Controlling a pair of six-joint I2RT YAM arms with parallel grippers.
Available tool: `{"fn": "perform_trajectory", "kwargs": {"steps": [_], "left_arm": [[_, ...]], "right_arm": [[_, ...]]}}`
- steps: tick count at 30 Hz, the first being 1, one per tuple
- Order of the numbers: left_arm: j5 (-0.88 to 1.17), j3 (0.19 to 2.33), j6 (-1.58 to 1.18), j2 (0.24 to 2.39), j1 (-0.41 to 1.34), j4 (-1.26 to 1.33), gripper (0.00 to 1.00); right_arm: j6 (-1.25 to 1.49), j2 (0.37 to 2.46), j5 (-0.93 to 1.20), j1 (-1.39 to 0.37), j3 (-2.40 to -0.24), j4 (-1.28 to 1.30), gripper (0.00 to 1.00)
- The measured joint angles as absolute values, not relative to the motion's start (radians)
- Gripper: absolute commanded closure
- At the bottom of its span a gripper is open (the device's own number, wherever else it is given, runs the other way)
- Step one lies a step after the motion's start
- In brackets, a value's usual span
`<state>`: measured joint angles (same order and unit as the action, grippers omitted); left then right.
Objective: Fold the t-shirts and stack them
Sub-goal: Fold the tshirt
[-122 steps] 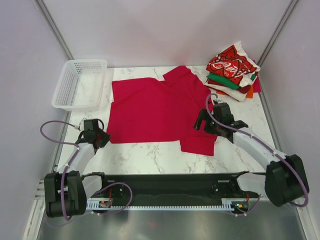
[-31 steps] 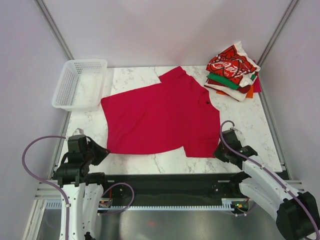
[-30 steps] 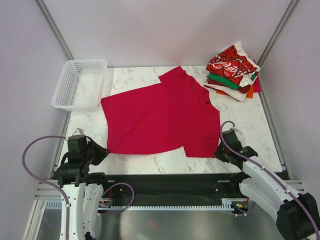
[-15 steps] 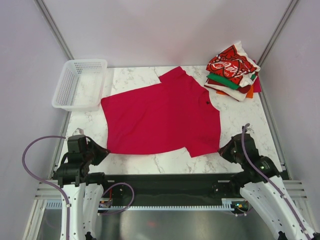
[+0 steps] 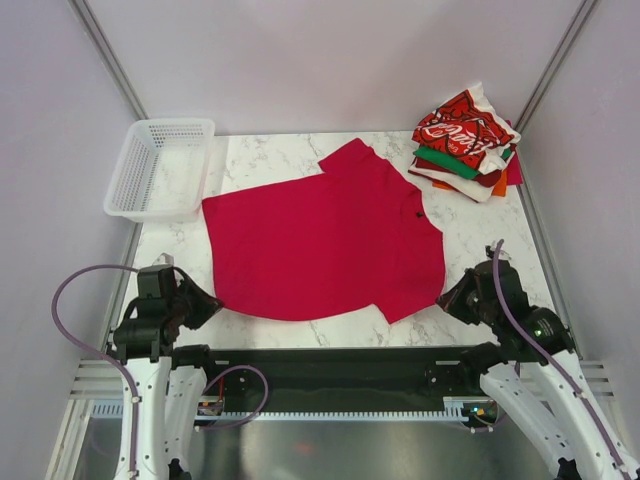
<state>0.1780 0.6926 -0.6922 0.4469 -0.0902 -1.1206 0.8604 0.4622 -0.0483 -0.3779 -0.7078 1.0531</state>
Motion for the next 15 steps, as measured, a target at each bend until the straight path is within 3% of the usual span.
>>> {"fn": "perform_trajectory", "kwargs": {"steps": [6, 15], "left_arm": [[0.212, 0.693, -0.687, 0.513, -0.090, -1.110, 0.89], [0.293, 0.728, -0.687, 0.759, -0.090, -0.970, 0.91]], "right_arm": [[0.814, 0.666, -0.023, -0.379, -0.748, 0.933, 1.00], [0.711, 1.047, -0.050, -0.382, -0.995, 0.713, 1.00]]}}
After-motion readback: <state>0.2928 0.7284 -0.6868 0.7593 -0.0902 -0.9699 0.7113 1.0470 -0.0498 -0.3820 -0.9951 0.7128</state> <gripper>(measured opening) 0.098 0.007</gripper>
